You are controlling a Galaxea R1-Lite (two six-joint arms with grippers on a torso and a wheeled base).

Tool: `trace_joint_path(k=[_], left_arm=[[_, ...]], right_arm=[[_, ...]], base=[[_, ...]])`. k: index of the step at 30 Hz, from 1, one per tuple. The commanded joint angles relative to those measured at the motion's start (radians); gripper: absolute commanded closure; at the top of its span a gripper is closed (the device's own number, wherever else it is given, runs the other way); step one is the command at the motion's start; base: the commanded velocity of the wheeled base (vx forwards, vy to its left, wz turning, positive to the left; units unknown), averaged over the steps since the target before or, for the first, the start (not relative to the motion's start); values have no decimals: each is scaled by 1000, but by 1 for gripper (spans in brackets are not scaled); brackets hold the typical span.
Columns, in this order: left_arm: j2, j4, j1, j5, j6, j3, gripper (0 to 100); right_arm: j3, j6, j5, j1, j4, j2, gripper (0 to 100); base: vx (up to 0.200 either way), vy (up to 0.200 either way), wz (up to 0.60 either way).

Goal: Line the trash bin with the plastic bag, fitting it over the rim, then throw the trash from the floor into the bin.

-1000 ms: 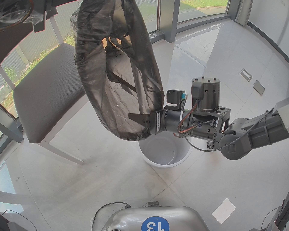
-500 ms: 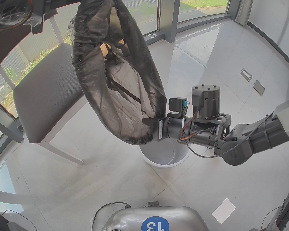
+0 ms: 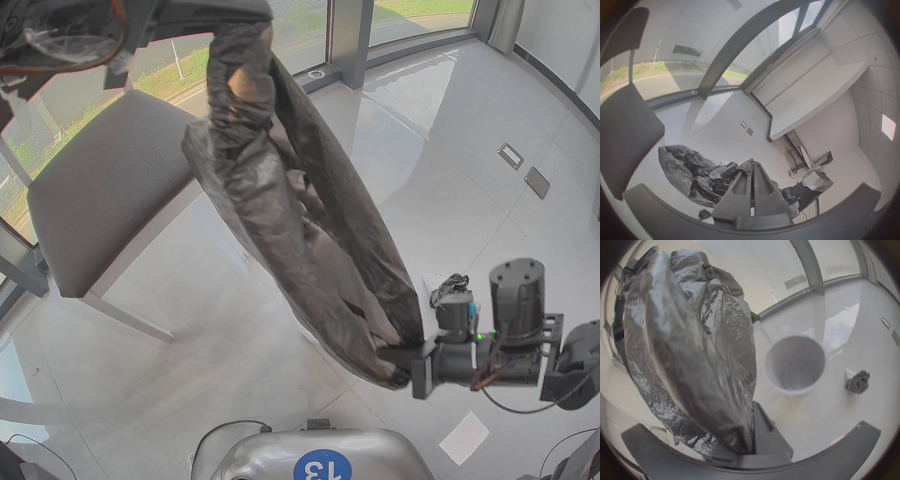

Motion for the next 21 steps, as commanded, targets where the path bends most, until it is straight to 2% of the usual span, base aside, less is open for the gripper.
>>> trace_joint_path(k=[1,4,12,16,21], left_arm=[[144,16,-66,28,-78,0,100],[226,4,-80,28,-121,0,100],[350,-24,-59,30,-119,0,100],[420,-22,-22,28,-121,0,100],[489,-21,3,28,-125,0,100]], right_arm=[[259,-5,0,-6,2,-208,100],[313,-7,3,-33,2,-217,100],[287,-10,34,-101,-7,-159,100],[262,-22,83,-138,-78,-90,100],[259,-28,88,-164,-211,16,100]], base=[[0,0,0],[0,0,0],[0,0,0],[0,0,0],[0,0,0]])
